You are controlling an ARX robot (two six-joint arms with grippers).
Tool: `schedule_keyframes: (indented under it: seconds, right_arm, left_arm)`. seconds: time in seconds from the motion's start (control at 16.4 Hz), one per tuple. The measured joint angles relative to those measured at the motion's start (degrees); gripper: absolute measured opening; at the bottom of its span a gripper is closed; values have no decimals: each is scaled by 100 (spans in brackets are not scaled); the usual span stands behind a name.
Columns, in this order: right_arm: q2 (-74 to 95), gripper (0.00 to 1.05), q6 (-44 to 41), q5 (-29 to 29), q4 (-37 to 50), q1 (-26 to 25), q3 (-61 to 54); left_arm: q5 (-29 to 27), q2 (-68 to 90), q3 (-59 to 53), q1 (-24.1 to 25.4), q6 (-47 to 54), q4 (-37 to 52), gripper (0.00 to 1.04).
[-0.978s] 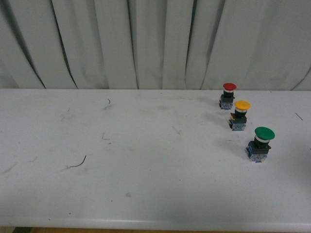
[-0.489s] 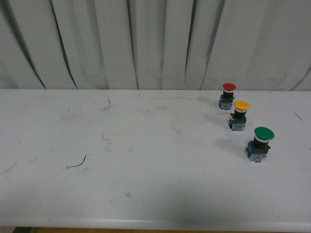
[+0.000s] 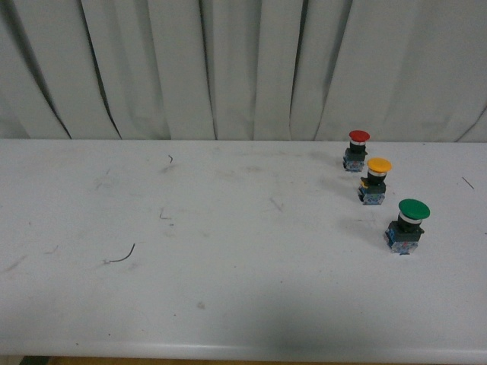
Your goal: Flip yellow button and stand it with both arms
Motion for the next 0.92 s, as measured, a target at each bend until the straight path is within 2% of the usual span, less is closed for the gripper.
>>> schedule_keyframes:
  seconds: [0.61, 0.92]
  right_arm:
    - [-662, 2, 0, 0, -667, 0, 0]
    - [-1539, 2, 0, -2, -1488, 0, -2]
  left_arm:
    - [0, 0, 0, 0, 0, 0, 98]
    - [0, 0, 0, 0, 0, 0, 98]
